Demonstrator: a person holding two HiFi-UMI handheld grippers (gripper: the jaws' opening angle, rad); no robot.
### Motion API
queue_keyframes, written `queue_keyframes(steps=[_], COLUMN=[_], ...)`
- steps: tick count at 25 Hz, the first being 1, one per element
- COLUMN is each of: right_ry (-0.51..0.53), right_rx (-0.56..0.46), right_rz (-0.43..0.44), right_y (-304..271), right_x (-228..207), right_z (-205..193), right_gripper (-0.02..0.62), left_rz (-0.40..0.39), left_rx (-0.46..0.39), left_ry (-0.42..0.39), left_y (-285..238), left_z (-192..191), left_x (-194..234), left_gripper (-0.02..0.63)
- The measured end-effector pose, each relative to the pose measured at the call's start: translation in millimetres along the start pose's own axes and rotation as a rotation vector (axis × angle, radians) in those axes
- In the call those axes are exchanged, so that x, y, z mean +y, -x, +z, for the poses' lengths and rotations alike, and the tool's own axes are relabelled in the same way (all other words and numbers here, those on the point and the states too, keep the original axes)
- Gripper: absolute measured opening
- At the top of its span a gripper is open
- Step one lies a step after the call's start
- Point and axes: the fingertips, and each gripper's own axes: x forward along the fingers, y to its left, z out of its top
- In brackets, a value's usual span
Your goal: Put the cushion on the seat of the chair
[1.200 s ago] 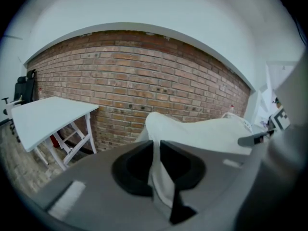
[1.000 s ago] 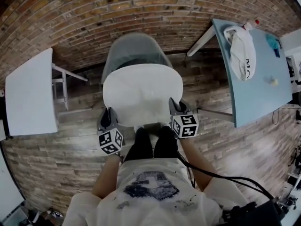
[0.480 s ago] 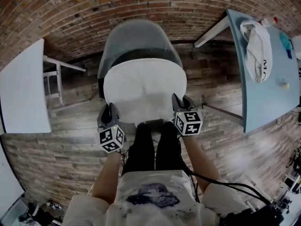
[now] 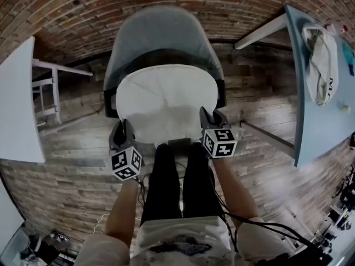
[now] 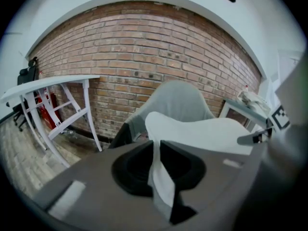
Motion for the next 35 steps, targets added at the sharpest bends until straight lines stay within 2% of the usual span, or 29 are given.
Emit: queue_keyframes(steps=[9,14,21,35], right_ry=[-0.011,-0.027,-0.036,-0.039], right_rx=[0.051,0.072,0.096,0.162], right_rz=[-0.012,-0.015,-0.018,-0.106], right_y=[-52,-71,-92,-113], right_x=[-17,-23,-27,-40], right_z=[-50,-72,-92,-128], right_gripper=[0.048,0.048,0.049,0.068], left_rz=[0.03,0.035,0.043,0.068], left_rx=[0.041,0.062,0.09,0.161], left_ry=[0.033,0.026,0.023,0.024], left_y=[-39,-53,-70,-89], left_z=[-59,-82,-106,-149], left_x=[12,18,28,45], left_gripper=[0.038,0.038,0.038,0.04])
